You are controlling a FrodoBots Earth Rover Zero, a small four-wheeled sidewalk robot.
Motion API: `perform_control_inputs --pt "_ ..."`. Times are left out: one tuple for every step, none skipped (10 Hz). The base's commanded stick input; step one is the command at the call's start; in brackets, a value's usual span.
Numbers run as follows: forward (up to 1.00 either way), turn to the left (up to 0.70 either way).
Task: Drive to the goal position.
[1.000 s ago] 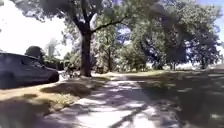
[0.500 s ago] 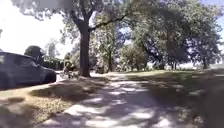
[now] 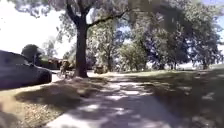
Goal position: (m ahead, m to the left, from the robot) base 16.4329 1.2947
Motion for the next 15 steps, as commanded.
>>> perform_control_inputs --pt "0.85 -0.34" --pt "0.85 -0.34" --pt "0.85 -0.34" --pt "0.85 -0.34" --pt "0.85 0.0" --pt "0.85 0.0" --pt "0.85 0.0" --pt "0.85 0.0" --pt "0.85 0.0" --pt "0.85 0.0" --pt "0.85 0.02" --pt "0.85 0.21" --pt "0.85 0.34" --pt "0.85 0.34" --pt "0.85 0.34"
